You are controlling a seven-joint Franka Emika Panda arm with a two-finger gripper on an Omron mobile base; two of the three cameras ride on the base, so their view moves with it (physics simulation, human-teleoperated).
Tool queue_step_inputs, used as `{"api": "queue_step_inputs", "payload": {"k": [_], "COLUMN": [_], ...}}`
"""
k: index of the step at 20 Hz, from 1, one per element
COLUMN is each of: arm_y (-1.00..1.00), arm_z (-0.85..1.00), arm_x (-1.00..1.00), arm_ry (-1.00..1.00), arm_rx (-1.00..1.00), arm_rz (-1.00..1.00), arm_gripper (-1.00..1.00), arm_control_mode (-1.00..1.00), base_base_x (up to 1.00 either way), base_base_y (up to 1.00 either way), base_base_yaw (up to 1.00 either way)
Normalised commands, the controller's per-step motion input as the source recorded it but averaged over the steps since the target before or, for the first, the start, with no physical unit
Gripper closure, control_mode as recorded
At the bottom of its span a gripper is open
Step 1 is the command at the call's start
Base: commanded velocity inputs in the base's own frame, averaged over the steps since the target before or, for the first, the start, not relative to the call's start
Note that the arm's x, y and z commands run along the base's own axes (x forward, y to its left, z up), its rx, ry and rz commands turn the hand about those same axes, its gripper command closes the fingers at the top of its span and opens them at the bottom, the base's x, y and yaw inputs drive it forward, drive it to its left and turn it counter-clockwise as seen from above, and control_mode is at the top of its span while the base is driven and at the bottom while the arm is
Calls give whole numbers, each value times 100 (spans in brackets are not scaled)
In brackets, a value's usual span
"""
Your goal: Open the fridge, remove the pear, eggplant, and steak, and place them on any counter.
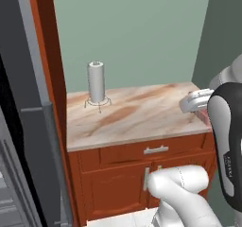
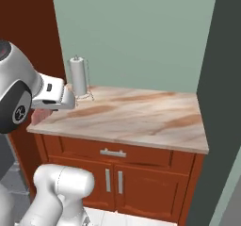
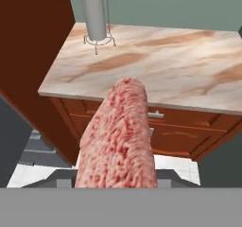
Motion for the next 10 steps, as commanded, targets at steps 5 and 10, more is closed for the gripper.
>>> {"api": "queue_step_inputs", "payload": {"k": [5,10], "arm_y": [0,-10], "arm_z": [0,-16], "arm_x": [0,12], "arm_ry": [0,6], "arm_rx": [0,0], "arm_rz": [0,0], "arm_gripper": [100,100], "arm_control_mode": [100,-100], "base_base_x": [99,41], "base_base_y": [-22,-13], "base_base_yaw": [0,0]}}
